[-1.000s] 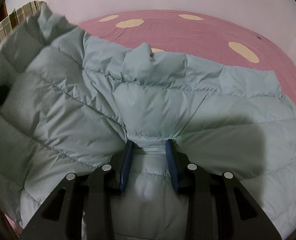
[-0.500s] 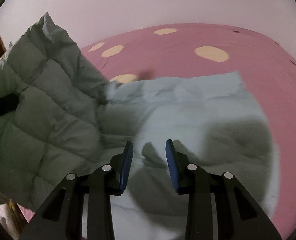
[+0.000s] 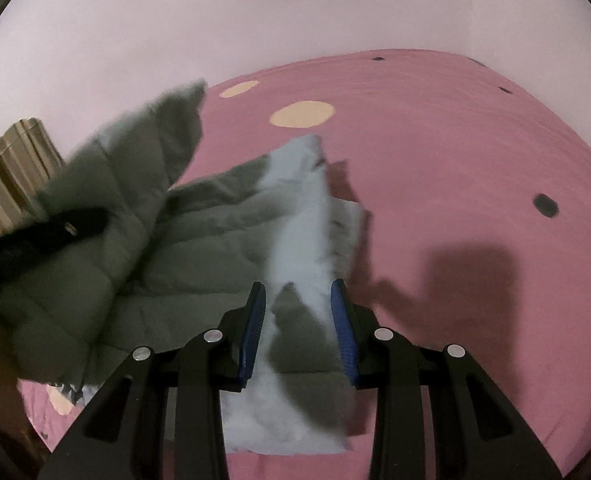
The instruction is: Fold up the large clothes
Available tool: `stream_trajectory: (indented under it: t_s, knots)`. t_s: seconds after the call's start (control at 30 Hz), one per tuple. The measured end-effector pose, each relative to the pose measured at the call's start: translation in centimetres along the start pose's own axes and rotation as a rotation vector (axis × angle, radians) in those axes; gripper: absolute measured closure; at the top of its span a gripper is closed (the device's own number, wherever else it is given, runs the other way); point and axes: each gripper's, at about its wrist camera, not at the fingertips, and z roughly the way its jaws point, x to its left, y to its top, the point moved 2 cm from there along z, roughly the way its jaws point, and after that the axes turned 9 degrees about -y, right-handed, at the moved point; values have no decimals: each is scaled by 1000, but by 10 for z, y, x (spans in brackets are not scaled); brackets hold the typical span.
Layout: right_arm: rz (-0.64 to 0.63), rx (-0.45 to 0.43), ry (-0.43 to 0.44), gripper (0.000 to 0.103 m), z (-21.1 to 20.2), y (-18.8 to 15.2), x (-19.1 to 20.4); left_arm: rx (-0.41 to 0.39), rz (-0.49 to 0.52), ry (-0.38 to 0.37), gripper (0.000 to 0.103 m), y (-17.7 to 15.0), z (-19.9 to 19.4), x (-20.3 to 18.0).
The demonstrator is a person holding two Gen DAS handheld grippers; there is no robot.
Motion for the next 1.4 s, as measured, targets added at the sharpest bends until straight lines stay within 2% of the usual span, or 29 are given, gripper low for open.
stream_trajectory:
  t_s: [0.13,0.27,0.33,0.4,0.47,0.63,0.77,0.9,0.97,1.07,1.17,1.27,1.4]
  knots:
    - [26,19,-20,68,3,-7,-18,20,30,10,90,-14,26,-16]
    - [36,23,-36,65,4,-6,-24,11,19,-26,80,-20,23,-27]
    - [35,18,-45,65,1,-4,-23,6,15,-53,75,-20,13,-29]
    - [33,11,-52,65,-2,-1,-20,1,0,-91,60,-19,1,-31]
    - [31,2,-59,65,-7,0,-18,-20,-33,-161,49,-18,-18,-28]
    - [24,-11,-54,65,-16,8,-9,-107,-38,-215,43,-15,-65,-11]
    - [20,-14,-35,65,-19,17,0,-154,-63,-168,40,-15,-83,25]
    - [20,-15,2,64,-23,26,16,-158,-117,-64,40,-19,-80,76]
    - [14,-31,4,44,-26,31,28,-148,-160,-44,40,-21,-75,99]
    - [20,-40,29,39,-27,39,43,-135,-211,-12,40,-24,-64,128]
    - [3,-19,44,32,-21,44,63,-122,-222,1,40,-27,-55,141]
    - [-27,23,10,32,-7,41,76,-109,-217,2,40,-31,-46,147]
    - [-26,93,41,34,10,31,83,-83,-227,-28,40,-38,-34,148]
